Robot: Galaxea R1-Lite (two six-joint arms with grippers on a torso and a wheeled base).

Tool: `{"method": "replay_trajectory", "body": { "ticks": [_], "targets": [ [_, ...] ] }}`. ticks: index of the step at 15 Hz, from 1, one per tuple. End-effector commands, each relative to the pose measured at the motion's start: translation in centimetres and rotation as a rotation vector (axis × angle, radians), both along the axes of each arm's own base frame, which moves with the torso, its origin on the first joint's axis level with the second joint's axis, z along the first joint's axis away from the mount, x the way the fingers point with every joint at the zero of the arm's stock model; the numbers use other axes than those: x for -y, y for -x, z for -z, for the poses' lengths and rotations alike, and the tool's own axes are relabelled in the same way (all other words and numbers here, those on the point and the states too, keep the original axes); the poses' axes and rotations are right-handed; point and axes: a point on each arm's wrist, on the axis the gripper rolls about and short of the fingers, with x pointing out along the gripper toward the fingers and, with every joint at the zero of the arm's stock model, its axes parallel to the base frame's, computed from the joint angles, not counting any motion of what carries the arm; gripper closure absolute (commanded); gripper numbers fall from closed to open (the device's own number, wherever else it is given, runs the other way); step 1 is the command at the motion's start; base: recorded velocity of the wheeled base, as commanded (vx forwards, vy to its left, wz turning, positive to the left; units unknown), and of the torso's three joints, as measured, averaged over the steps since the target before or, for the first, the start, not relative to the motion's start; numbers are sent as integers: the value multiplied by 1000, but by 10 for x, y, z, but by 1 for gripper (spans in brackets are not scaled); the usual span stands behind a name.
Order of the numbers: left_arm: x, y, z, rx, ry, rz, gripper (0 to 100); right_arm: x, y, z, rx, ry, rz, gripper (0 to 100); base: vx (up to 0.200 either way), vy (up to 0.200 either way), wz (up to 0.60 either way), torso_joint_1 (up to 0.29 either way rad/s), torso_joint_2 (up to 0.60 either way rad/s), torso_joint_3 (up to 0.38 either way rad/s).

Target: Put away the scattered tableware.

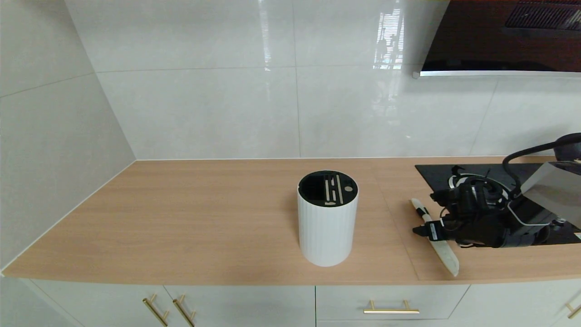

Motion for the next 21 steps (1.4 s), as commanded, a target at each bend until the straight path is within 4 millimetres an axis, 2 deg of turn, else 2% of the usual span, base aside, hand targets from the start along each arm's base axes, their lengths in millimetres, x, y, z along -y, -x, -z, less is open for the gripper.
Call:
{"method": "replay_trajectory", "body": {
  "ticks": [1, 6, 7, 17, 19, 21],
  "targets": [
    [0, 0, 0, -2, 1, 0, 0, 0, 3, -8, 15, -1, -3, 0, 0, 0, 0, 0, 0, 0],
    [0, 0, 0, -2, 1, 0, 0, -1, 5, -3, -3, -1, -4, 0, 0, 0, 0, 0, 0, 0],
    [0, 0, 0, -2, 1, 0, 0, -1, 5, -2, -5, 0, -4, 100, 0, 0, 0, 0, 0, 0],
    [0, 0, 0, -2, 1, 0, 0, -2, 6, 5, -28, 3, -7, 100, 0, 0, 0, 0, 0, 0],
    [0, 0, 0, -2, -1, 0, 0, -3, 6, -9, 6, 8, -6, 100, 0, 0, 0, 0, 0, 0],
    [0, 0, 0, -2, -7, 0, 0, -3, 9, -32, 60, 15, 11, 100, 0, 0, 0, 0, 0, 0]
  ]
}}
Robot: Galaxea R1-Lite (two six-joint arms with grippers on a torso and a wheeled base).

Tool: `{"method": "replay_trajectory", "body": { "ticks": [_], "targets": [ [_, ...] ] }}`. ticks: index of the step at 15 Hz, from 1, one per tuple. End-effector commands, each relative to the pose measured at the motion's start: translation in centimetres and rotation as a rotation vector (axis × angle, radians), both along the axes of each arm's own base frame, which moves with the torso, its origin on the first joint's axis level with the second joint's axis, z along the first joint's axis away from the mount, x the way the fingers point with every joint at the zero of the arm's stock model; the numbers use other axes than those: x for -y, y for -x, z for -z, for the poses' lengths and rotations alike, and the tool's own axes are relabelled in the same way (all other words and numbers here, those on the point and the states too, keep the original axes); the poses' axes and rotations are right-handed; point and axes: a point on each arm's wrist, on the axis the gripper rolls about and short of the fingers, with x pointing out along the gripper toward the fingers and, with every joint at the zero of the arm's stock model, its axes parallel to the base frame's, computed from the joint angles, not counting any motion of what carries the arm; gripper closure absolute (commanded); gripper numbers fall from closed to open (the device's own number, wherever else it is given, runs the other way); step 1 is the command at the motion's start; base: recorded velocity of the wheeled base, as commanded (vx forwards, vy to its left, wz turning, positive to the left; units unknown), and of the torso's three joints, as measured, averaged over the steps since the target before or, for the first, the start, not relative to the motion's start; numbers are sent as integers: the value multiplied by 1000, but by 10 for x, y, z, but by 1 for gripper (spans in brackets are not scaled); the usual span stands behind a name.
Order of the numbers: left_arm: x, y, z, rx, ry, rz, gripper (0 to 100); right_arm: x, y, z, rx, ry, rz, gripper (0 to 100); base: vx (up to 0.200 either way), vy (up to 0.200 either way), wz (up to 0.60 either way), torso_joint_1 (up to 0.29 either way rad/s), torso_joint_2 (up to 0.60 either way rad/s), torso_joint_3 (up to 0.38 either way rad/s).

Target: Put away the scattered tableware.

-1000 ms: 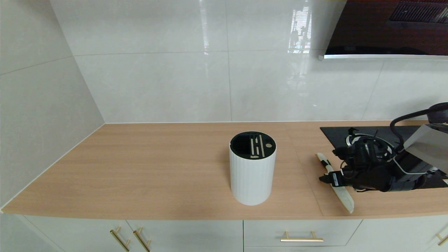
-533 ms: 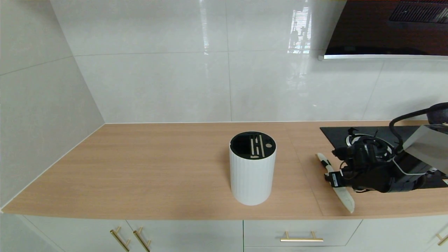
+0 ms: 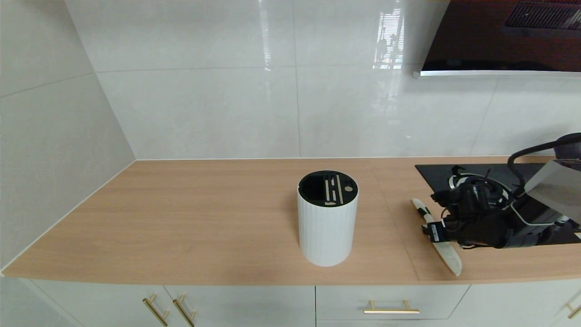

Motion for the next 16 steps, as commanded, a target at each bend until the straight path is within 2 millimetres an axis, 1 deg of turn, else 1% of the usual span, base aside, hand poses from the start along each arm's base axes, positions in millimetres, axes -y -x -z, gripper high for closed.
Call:
{"method": "replay_trajectory", "body": {
  "ticks": [1, 5, 6, 7, 8, 9, 10, 11, 12, 13, 14, 15, 16],
  "targets": [
    [0, 0, 0, -2, 2, -1, 0, 0, 6, -33, 79, 0, 3, 100, 0, 0, 0, 0, 0, 0],
    [0, 0, 0, 1, 6, -6, 0, -12, 27, -79, 173, -6, -29, 100, 0, 0, 0, 0, 0, 0],
    [0, 0, -1, 5, 6, -7, 0, -15, 32, -88, 193, -8, -38, 100, 0, 0, 0, 0, 0, 0],
    [0, 2, -9, 34, 8, 2, 0, -22, 43, -106, 234, -15, -54, 100, 0, 0, 0, 0, 0, 0],
    [0, 9, -32, 101, 13, 15, 0, -27, 50, -117, 260, -22, -67, 100, 0, 0, 0, 0, 0, 0],
    [1, 19, -76, 153, 53, 75, 0, -33, 61, -139, 320, -34, -82, 100, 0, 0, 0, 0, 0, 0],
    [2, 17, -108, 119, 95, 160, 0, -39, 68, -157, 370, -42, -101, 100, 0, 0, 0, 0, 0, 0],
    [3, 8, -127, 66, 115, 232, 0, -45, 74, -170, 408, -49, -119, 100, 0, 0, 0, 0, 0, 0],
    [6, -19, -151, -33, 128, 334, 0, -54, 81, -187, 460, -61, -149, 100, 0, 0, 0, 0, 0, 0],
    [9, -50, -167, -127, 145, 404, 0, -61, 84, -196, 488, -70, -173, 100, 0, 0, 0, 0, 0, 0],
    [12, -80, -179, -199, 161, 466, 0, -66, 86, -202, 507, -76, -188, 100, 0, 0, 0, 0, 0, 0],
    [18, -122, -192, -273, 182, 535, 0, -73, 87, -208, 529, -87, -197, 100, 0, 0, 0, 0, 0, 0],
    [26, -147, -195, -312, 207, 582, 0, -79, 91, -215, 551, -87, -199, 100, 0, 0, 0, 0, 0, 0]
  ]
}}
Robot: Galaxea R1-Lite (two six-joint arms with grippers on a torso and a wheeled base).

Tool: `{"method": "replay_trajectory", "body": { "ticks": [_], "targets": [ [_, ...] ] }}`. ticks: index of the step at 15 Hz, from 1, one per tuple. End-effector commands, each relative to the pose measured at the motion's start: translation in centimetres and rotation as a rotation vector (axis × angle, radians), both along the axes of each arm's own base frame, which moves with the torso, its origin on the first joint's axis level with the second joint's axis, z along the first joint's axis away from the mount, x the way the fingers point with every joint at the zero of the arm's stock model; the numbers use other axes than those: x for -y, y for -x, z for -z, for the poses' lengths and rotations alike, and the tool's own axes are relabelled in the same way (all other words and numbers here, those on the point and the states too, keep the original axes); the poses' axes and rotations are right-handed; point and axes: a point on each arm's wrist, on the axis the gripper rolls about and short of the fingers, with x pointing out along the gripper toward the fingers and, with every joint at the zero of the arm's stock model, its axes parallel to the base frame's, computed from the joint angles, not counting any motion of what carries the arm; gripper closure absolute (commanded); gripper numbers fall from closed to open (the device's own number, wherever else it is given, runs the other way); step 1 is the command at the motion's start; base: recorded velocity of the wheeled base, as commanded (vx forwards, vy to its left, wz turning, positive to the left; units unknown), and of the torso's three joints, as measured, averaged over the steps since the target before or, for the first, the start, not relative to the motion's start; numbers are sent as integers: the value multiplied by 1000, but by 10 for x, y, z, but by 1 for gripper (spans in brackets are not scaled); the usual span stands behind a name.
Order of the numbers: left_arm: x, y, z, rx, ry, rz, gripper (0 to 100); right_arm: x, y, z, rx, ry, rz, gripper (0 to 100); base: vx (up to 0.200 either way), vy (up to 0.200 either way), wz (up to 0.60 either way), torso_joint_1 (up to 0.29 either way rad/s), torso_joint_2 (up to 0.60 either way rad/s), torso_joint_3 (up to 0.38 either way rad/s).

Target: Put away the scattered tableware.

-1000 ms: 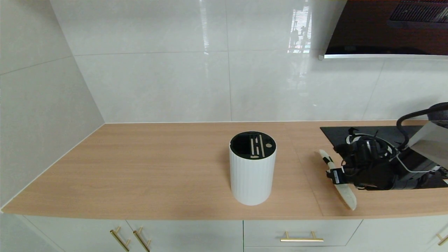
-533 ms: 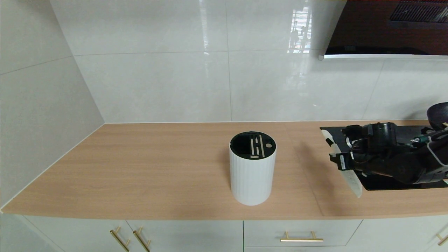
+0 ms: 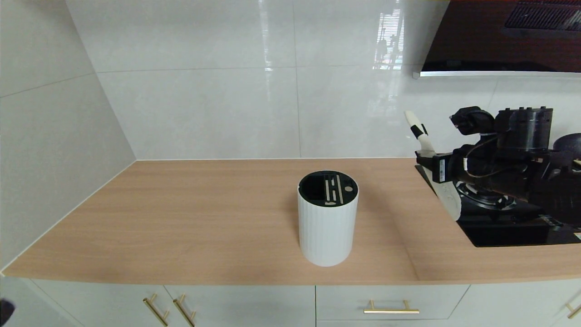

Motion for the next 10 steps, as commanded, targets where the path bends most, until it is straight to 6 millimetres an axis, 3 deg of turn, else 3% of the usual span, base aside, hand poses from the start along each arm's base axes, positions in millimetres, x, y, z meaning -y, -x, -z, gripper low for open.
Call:
{"method": "replay_trajectory", "body": {
  "ticks": [1, 3, 4, 5, 6, 7, 8, 10],
  "targets": [
    [31, -128, -46, -228, 82, 294, 0, -15, 16, -24, 74, -13, -26, 100, 0, 0, 0, 0, 0, 0],
    [61, -168, -48, -154, 157, 409, 0, -30, 28, -34, 94, -15, -55, 100, 0, 0, 0, 0, 0, 0],
    [72, -195, -39, -135, 157, 422, 0, -36, 31, -33, 89, -17, -73, 100, 0, 0, 0, 0, 0, 0],
    [72, -195, -39, -135, 157, 422, 0, -36, 31, -33, 89, -17, -73, 100, 0, 0, 0, 0, 0, 0],
    [103, -239, -15, -149, 182, 474, 0, -47, 41, -30, 75, -33, -111, 100, 0, 0, 0, 0, 0, 0],
    [108, -245, -11, -156, 190, 482, 0, -48, 43, -31, 76, -42, -119, 100, 0, 0, 0, 0, 0, 0],
    [128, -263, 0, -186, 255, 523, 0, -60, 57, -33, 72, -64, -169, 100, 0, 0, 0, 0, 0, 0],
    [142, -267, -1, -242, 384, 613, 0, -64, 68, -35, 78, -68, -200, 100, 0, 0, 0, 0, 0, 0]
  ]
}}
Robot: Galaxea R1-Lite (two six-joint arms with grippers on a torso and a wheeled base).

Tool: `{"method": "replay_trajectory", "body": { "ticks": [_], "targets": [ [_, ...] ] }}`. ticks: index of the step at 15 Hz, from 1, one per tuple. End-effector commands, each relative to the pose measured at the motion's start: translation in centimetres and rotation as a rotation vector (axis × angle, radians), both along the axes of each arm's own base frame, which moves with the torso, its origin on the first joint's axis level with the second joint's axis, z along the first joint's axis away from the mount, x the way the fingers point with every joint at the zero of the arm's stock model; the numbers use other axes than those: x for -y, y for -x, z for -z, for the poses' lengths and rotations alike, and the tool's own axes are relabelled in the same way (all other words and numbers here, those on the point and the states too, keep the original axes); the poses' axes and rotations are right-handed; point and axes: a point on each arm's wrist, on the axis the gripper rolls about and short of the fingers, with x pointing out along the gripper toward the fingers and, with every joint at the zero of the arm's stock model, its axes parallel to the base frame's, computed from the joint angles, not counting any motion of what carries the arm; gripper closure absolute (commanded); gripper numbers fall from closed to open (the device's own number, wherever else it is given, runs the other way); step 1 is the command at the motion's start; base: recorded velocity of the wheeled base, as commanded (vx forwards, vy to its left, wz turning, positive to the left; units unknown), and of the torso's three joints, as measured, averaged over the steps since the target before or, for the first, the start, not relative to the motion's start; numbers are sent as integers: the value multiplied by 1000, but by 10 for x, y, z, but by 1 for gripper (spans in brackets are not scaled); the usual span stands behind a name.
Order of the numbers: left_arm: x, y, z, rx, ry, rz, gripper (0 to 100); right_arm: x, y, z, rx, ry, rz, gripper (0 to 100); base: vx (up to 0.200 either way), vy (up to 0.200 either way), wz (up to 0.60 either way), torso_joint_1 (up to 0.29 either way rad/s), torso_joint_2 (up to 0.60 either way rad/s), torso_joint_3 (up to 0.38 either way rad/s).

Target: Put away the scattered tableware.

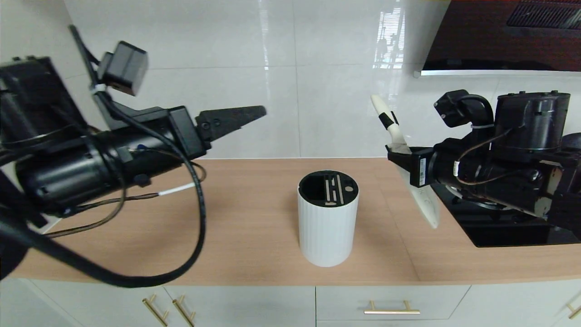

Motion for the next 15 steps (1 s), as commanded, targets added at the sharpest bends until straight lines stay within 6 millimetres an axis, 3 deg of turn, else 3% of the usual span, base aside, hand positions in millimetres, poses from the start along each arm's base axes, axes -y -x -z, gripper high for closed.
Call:
{"method": "replay_trajectory", "body": {
  "ticks": [1, 3, 5, 7, 10, 15],
  "targets": [
    [35, -31, 32, -140, 47, 203, 0, -8, 16, -7, 20, -15, -48, 100, 0, 0, 0, 0, 0, 0],
    [40, -37, 32, -131, 71, 276, 0, -17, 22, -3, 4, -14, -79, 100, 0, 0, 0, 0, 0, 0],
    [55, -63, 51, -117, 78, 276, 0, -34, 32, 5, -19, -3, -115, 100, 0, 0, 0, 0, 0, 0],
    [58, -70, 73, -147, 73, 250, 0, -47, 39, 12, -52, -17, -146, 100, 0, 0, 0, 0, 0, 0],
    [69, -85, 90, -152, 70, 245, 0, -64, 44, 21, -92, -38, -192, 100, 0, 0, 0, 0, 0, 0],
    [81, -89, 96, -138, 72, 265, 0, -70, 44, 26, -100, -40, -207, 100, 0, 0, 0, 0, 0, 0]
  ]
}}
